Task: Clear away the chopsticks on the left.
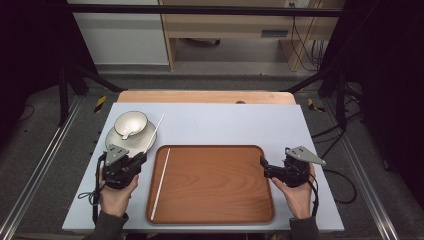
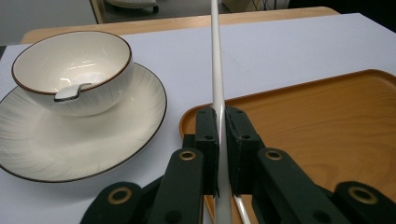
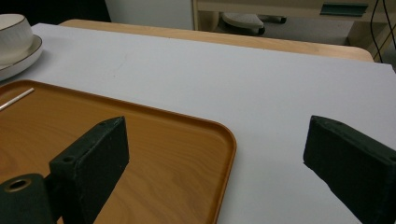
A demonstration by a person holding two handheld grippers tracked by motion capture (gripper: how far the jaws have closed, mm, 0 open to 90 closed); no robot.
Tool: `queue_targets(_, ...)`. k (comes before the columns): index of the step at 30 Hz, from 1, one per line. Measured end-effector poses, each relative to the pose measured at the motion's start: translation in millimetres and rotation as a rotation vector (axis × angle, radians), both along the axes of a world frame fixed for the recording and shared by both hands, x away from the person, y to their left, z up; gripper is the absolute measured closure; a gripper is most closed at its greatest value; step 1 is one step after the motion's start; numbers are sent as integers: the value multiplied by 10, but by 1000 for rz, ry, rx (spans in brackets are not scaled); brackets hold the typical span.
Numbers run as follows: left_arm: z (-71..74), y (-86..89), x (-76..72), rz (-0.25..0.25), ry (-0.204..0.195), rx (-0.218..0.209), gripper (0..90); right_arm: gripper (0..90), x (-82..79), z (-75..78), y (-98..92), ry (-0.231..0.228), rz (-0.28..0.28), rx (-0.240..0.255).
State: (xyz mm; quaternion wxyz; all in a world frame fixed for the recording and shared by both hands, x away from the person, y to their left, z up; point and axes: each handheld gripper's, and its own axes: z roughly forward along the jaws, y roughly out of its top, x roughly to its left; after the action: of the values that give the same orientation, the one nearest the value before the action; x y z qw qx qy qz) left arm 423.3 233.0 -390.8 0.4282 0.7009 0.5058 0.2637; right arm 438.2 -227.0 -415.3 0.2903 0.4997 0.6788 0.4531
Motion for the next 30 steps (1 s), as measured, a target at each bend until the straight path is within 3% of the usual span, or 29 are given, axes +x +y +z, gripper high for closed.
queue_targets(8,-43,-171,-132,49,-1,-15,842,69,-5,11,-5,-5,1,3)
queue_targets(14,-174,-237,-229,80,3,-47,842,69,0,1,15,1,5,0)
queue_targets(25,-456,-315,-340,107,44,-110,842,69,-2,2,32,2,12,-1)
queue_targets(30,-545,-397,-396,113,44,-107,842,69,1,-6,48,4,16,-3)
